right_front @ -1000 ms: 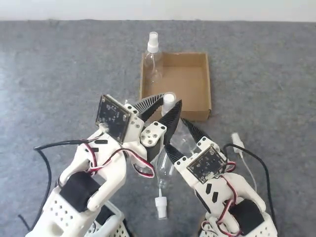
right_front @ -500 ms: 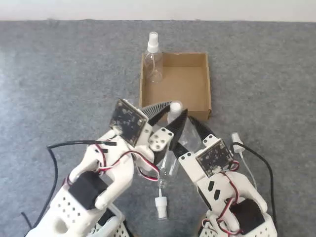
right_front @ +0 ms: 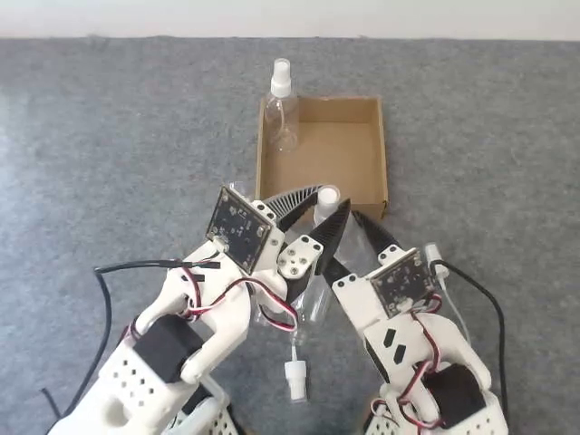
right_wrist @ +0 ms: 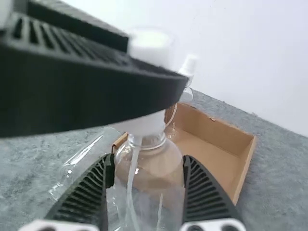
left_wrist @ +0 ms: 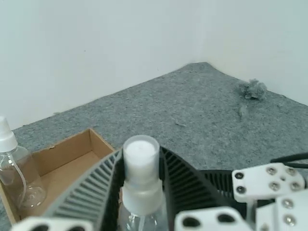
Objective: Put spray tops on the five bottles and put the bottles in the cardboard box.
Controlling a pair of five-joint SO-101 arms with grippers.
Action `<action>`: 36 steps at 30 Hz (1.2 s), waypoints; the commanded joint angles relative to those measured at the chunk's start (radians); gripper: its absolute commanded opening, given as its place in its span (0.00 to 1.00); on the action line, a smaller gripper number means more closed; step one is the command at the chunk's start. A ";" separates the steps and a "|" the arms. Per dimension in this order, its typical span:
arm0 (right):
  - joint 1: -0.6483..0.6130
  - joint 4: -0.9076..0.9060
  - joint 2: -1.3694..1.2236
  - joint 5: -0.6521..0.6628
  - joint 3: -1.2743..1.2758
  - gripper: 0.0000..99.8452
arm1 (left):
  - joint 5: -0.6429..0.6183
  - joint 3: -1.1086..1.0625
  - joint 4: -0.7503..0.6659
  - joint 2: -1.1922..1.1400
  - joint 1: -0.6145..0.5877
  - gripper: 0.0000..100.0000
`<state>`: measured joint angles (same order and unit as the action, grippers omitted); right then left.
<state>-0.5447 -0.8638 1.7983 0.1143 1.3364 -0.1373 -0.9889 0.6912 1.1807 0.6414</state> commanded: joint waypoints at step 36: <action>0.013 0.022 0.019 -0.078 -0.038 0.01 | -0.068 -0.096 -0.118 -0.002 0.031 0.07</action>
<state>-0.5370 -0.8654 1.7983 0.0422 1.3380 -0.2279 -1.0702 0.5838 1.1838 0.6460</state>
